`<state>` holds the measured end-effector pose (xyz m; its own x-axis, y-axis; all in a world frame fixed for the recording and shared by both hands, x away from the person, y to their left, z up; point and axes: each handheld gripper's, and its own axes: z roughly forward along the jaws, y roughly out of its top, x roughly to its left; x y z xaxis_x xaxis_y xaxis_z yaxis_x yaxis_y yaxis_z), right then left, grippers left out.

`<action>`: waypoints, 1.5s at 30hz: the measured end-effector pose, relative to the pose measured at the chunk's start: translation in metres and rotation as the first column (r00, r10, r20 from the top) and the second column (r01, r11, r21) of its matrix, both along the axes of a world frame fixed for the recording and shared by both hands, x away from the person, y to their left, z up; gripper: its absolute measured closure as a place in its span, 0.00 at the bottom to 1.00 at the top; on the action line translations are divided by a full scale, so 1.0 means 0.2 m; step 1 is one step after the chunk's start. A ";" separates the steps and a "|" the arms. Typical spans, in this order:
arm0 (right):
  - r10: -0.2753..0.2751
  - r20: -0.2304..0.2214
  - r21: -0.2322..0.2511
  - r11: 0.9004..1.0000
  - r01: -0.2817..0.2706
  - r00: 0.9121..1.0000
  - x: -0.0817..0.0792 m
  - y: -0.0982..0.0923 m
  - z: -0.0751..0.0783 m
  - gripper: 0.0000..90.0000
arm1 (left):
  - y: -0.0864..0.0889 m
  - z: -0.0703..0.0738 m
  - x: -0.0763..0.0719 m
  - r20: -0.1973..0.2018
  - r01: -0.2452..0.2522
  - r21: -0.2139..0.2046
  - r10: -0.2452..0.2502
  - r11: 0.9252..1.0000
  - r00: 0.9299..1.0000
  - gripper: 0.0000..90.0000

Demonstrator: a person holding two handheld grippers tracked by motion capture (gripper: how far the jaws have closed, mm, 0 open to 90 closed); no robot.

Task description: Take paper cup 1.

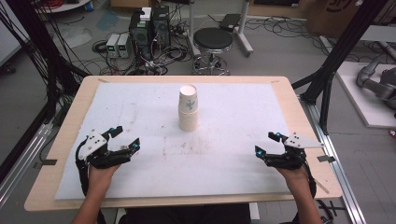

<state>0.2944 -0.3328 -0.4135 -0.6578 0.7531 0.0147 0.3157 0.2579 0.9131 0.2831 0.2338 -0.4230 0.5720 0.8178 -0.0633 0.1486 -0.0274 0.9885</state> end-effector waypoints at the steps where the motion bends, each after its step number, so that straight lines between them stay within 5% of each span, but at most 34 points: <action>1: 0.000 0.000 0.000 1.000 0.000 1.000 0.00 0.00 0.00 0.22 | 0.00 0.00 0.00 0.000 0.000 0.000 0.000 1.000 1.000 0.19; 27: 0.032 -0.032 -0.001 0.999 -0.032 0.999 0.02 0.02 -0.01 0.22 | -0.06 0.02 0.06 -0.028 0.058 -0.009 -0.058 0.998 0.998 0.19; 34: 0.026 -0.039 0.014 1.000 -0.026 0.999 0.00 0.01 0.00 0.22 | -0.11 0.08 0.11 -0.029 0.084 -0.047 -0.086 0.995 0.996 0.19; 45: 0.061 -0.040 0.030 0.998 -0.060 0.997 0.03 0.05 0.02 0.22 | -0.27 0.24 0.22 -0.003 0.152 -0.012 -0.152 0.988 0.988 0.18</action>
